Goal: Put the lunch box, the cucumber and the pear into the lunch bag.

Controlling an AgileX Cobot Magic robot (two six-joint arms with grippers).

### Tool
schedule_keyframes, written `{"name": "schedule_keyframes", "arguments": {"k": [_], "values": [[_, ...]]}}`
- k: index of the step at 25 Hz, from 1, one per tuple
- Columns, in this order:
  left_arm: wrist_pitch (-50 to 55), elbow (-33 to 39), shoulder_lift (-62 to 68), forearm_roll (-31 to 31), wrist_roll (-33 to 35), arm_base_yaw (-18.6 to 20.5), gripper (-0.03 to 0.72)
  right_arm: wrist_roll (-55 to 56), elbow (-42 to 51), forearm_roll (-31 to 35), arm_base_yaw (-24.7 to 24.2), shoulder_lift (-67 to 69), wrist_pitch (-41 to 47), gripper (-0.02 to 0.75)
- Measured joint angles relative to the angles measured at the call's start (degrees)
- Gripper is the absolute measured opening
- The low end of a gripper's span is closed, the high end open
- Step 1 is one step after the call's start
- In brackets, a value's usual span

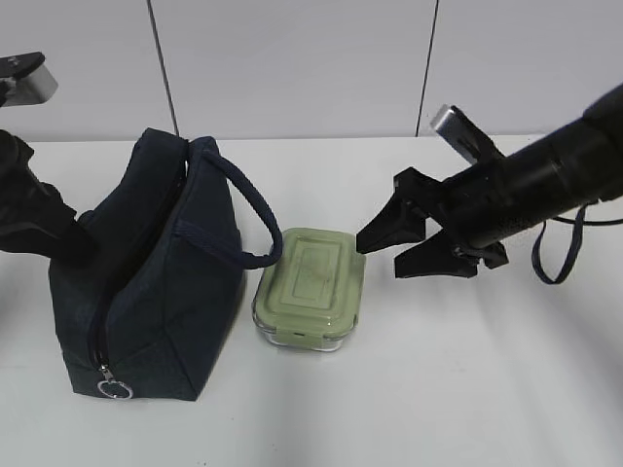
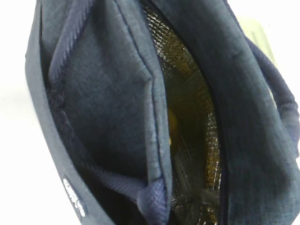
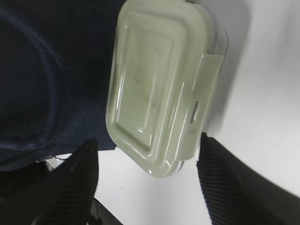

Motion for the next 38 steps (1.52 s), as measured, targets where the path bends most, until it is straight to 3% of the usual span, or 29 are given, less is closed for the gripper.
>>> {"name": "schedule_keyframes", "arguments": {"k": [3,11,25,38], "values": [[0.1,0.0,0.0,0.0,0.0,0.0,0.001,-11.8,5.3,13.2,-2.7,0.0,0.2,0.515],[0.1,0.0,0.0,0.0,-0.2,0.0,0.001,-23.0,6.4,28.2,-3.4,7.4,6.4,0.515],[0.1,0.0,0.0,0.0,-0.8,0.0,0.001,-28.7,6.4,29.8,-3.4,12.5,6.6,0.515],[0.1,0.0,0.0,0.0,-1.1,0.0,0.001,-37.7,6.4,36.5,-3.4,16.4,8.5,0.515]]}}
